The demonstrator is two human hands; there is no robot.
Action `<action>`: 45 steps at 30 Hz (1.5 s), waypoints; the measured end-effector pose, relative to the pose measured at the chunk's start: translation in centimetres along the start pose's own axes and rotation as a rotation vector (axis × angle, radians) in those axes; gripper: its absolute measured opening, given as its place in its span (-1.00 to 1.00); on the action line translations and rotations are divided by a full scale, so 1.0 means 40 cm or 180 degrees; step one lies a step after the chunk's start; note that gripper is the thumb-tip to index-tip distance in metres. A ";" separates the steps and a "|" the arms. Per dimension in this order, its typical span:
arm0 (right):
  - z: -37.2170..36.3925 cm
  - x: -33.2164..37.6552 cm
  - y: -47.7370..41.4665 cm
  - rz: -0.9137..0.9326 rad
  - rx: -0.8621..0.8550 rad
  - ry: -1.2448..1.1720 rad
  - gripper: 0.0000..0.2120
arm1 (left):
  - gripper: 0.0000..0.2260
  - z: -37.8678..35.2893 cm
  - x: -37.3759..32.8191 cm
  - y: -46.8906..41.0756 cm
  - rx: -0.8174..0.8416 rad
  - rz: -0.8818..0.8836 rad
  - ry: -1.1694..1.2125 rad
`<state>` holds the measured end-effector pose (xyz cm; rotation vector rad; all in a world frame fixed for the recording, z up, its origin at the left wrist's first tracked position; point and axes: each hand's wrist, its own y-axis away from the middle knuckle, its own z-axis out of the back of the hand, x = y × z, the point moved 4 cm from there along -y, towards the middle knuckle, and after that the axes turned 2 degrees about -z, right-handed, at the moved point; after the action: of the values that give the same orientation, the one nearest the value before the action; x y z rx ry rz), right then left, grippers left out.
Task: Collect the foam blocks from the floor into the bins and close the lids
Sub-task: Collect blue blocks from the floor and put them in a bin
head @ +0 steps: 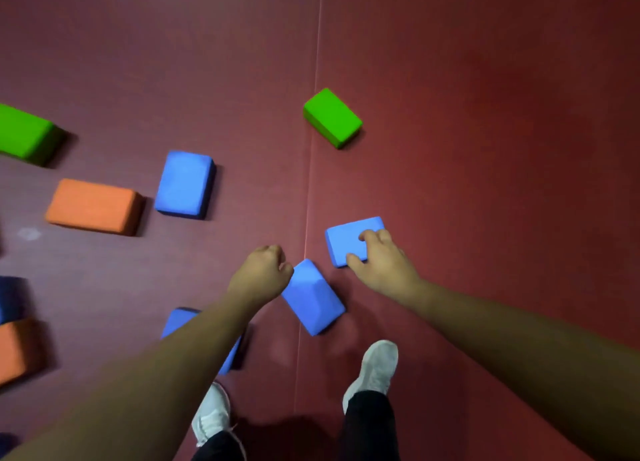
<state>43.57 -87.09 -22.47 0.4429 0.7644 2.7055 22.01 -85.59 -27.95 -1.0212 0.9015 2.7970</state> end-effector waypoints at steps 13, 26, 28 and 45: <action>-0.812 -0.362 -0.563 -0.0359 0.0998 -0.0617 -0.56 | -0.64 -0.767 0.474 -0.348 0.0394 0.2033 0.1324; -0.862 -0.432 -0.617 -0.1368 0.1351 -0.3540 -0.39 | -0.52 -0.740 0.358 -0.383 -0.0925 0.1247 0.2788; -0.811 -0.436 -0.637 -0.1429 0.1506 -0.4314 -0.26 | -0.52 -0.702 0.305 -0.417 -0.0802 0.0990 0.2937; -0.665 -0.733 -0.883 -0.1477 0.0089 -0.1033 0.07 | -0.37 -0.739 0.155 -0.549 -0.2038 0.0968 0.3015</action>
<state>67.35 -80.90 -69.50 0.6069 0.7084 2.1297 39.11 -84.02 -61.10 -2.6085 0.0947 2.8233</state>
